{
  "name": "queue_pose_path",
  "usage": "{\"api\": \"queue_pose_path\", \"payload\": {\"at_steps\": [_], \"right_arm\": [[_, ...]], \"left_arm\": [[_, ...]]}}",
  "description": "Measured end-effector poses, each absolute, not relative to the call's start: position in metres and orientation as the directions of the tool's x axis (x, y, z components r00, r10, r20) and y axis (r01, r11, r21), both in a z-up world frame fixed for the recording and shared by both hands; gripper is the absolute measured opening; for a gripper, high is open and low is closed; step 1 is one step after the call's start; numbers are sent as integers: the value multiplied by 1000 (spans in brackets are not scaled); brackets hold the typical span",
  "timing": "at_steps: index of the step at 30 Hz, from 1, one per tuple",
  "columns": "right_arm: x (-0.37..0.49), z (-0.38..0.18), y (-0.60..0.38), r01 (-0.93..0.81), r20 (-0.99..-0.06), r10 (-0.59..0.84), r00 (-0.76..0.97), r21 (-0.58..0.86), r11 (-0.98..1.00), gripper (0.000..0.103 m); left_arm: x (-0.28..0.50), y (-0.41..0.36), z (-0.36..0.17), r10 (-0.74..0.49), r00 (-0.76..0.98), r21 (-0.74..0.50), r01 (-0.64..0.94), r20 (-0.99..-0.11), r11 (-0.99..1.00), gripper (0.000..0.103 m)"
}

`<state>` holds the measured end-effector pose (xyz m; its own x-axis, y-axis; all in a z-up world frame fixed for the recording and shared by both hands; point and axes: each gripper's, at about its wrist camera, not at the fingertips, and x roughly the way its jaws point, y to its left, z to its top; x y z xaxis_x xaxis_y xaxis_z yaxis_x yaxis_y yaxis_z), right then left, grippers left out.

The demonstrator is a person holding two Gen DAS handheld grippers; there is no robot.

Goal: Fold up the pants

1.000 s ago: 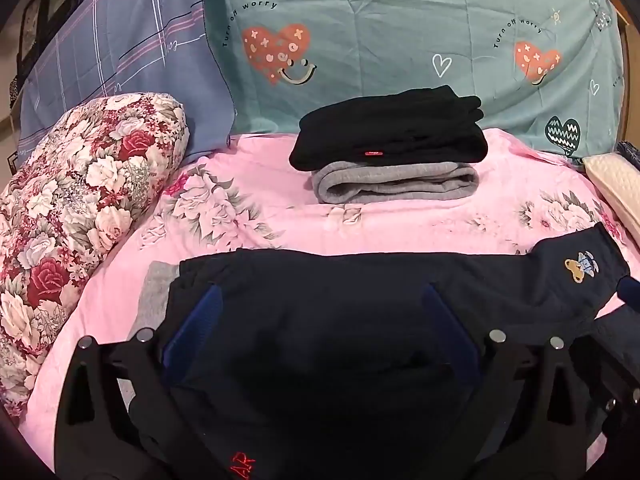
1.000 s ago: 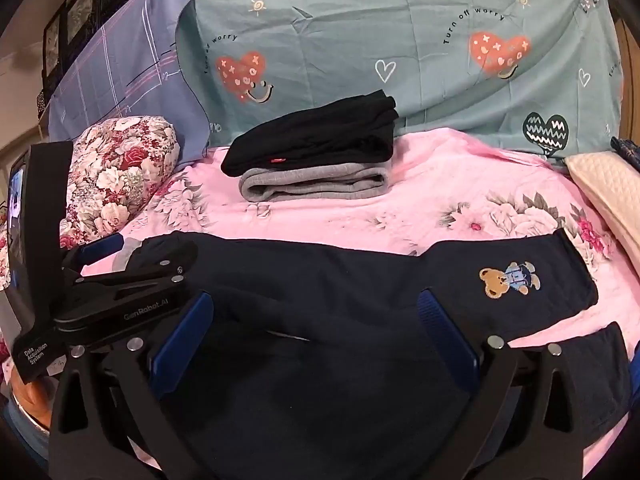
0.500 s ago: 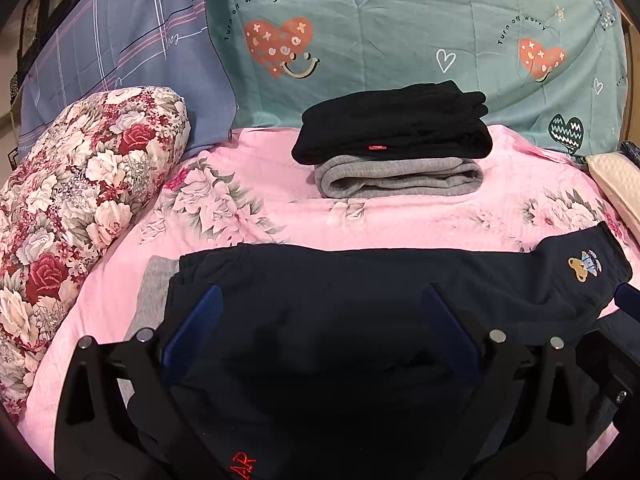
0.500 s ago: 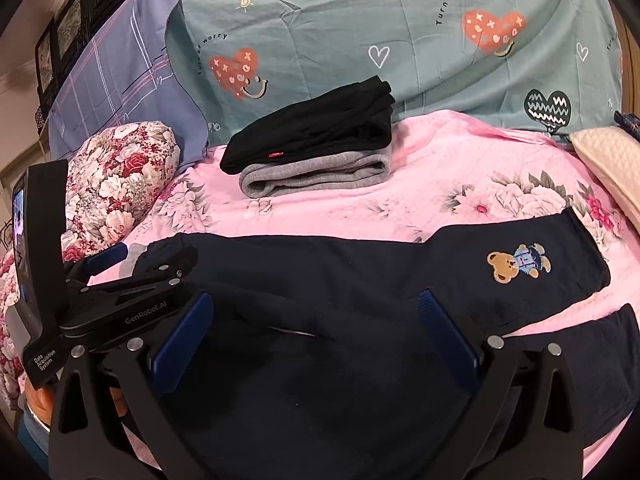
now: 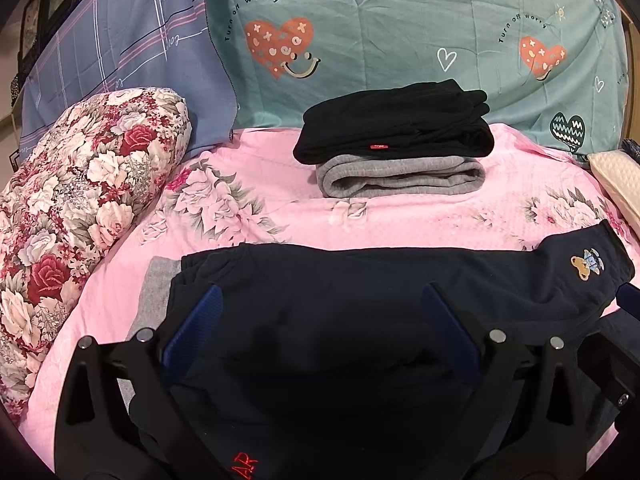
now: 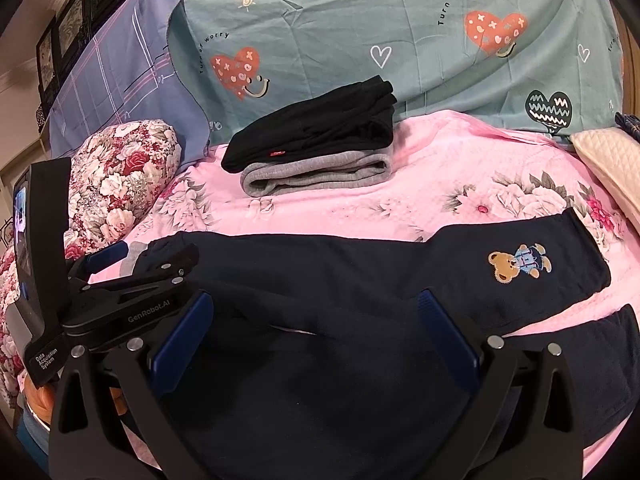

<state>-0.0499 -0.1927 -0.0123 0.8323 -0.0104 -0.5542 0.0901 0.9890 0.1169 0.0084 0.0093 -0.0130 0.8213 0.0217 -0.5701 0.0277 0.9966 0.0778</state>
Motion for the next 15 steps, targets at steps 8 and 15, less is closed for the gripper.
{"api": "queue_pose_path", "payload": {"at_steps": [8, 15], "right_arm": [[-50, -13, -192, 86, -555, -6, 832, 119, 989, 102], [-50, -13, -191, 86, -553, -3, 833, 124, 988, 102]], "left_arm": [[7, 12, -13, 24, 821, 80, 26, -570, 996, 101], [8, 12, -13, 25, 821, 81, 26, -570, 996, 101]]}}
